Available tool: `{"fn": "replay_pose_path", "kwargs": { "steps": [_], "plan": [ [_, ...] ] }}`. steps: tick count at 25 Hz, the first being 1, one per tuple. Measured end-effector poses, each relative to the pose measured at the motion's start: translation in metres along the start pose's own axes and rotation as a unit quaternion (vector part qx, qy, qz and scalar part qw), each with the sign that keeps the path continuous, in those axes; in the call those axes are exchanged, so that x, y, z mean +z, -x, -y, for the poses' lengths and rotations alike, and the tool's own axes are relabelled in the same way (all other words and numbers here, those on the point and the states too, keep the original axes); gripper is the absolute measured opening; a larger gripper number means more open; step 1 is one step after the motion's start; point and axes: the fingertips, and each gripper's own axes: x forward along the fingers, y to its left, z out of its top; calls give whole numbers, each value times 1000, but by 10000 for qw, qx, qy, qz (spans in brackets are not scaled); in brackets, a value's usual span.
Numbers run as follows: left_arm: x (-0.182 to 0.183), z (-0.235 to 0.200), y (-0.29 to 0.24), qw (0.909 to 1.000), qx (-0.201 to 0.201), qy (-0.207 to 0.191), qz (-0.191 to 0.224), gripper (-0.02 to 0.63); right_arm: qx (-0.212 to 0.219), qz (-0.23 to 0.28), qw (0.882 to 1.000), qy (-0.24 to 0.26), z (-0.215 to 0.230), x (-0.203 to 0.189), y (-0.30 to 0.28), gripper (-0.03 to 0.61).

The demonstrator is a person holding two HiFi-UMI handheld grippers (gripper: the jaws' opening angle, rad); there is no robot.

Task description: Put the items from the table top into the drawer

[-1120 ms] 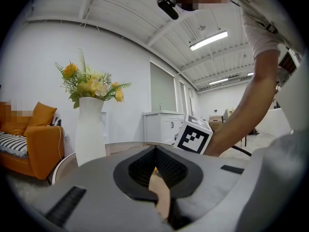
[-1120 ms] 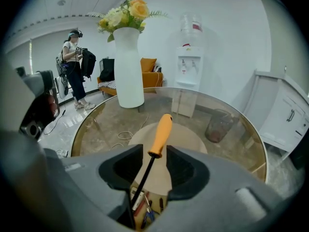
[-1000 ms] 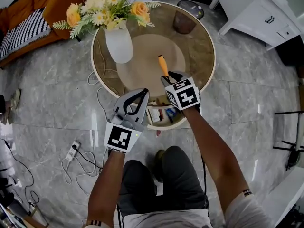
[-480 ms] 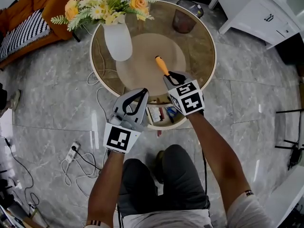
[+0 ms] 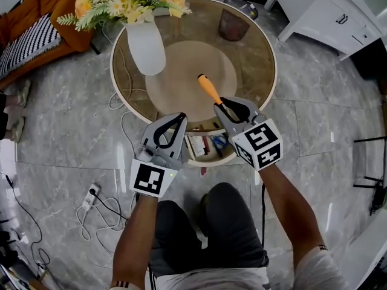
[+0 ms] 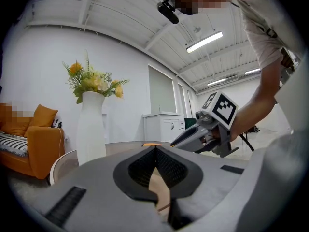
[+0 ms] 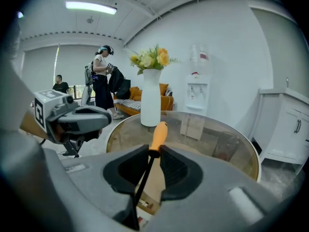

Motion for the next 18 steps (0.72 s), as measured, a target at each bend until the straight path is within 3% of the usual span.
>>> {"fn": "replay_pose_path", "kwargs": {
  "steps": [10,18],
  "plan": [
    [-19,7,21,9997,148,98,138,0,746,528,9945,513,-51,-8,47,75],
    [-44,24,46,9997,188,65,110,0,1330,706,9867,605,-88,-28,63,75]
  ]
}}
